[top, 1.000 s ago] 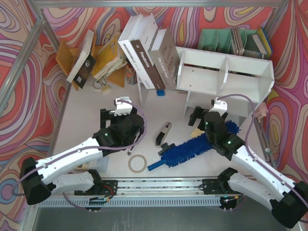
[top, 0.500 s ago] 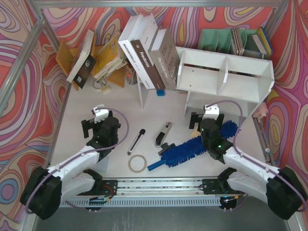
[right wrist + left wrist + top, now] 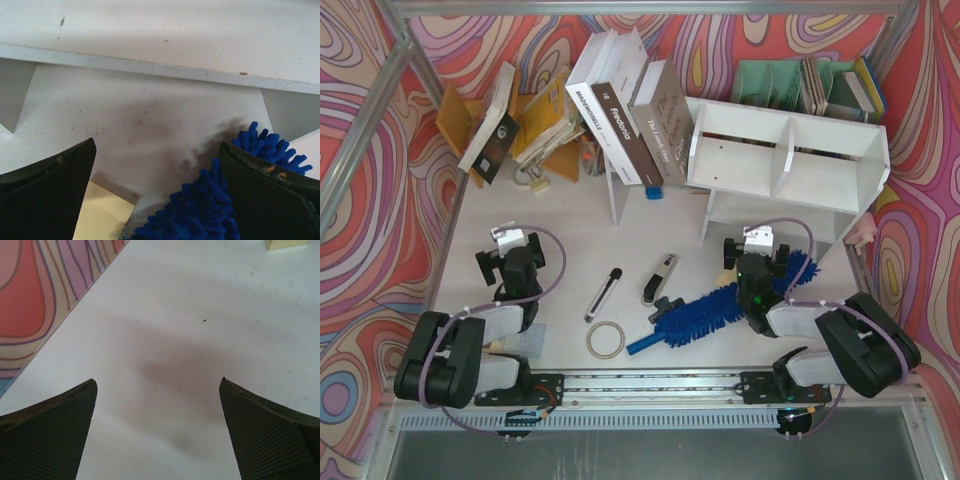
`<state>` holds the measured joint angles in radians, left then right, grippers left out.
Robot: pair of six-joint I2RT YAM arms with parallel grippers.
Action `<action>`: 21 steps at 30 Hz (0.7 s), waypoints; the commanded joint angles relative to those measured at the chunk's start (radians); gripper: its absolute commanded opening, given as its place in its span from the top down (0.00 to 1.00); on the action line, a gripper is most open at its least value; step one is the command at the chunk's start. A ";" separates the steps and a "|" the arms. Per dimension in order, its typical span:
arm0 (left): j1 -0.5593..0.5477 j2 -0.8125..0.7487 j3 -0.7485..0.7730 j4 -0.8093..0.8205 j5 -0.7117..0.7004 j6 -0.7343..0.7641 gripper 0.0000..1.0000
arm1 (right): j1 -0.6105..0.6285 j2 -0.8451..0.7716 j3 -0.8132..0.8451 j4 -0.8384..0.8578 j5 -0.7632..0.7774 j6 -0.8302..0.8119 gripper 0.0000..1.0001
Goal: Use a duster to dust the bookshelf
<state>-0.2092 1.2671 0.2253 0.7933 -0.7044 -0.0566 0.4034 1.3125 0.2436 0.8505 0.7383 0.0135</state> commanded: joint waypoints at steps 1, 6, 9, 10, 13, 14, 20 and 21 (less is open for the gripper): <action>0.050 0.034 0.037 0.090 0.171 -0.010 0.02 | -0.025 0.064 -0.034 0.267 -0.033 -0.068 0.01; 0.116 0.124 0.013 0.218 0.271 -0.016 0.02 | -0.059 0.138 -0.039 0.376 -0.157 -0.118 0.01; 0.181 0.214 0.025 0.282 0.375 -0.058 0.02 | -0.083 0.187 -0.021 0.432 -0.229 -0.158 0.01; 0.188 0.218 0.051 0.235 0.381 -0.065 0.02 | -0.090 0.198 -0.016 0.440 -0.249 -0.169 0.01; 0.208 0.262 0.074 0.239 0.407 -0.073 0.02 | -0.115 0.225 -0.006 0.461 -0.288 -0.195 0.01; 0.210 0.247 0.083 0.191 0.414 -0.083 0.02 | -0.135 0.226 -0.003 0.459 -0.313 -0.191 0.01; 0.211 0.249 0.100 0.165 0.408 -0.081 0.02 | -0.242 0.259 0.012 0.452 -0.513 -0.118 0.01; 0.211 0.254 0.096 0.180 0.407 -0.080 0.02 | -0.253 0.282 0.009 0.482 -0.522 -0.111 0.01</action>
<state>-0.0048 1.5223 0.3141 0.9661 -0.3210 -0.1200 0.1951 1.5429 0.2371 1.2415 0.3504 -0.1329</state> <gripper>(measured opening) 0.983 0.987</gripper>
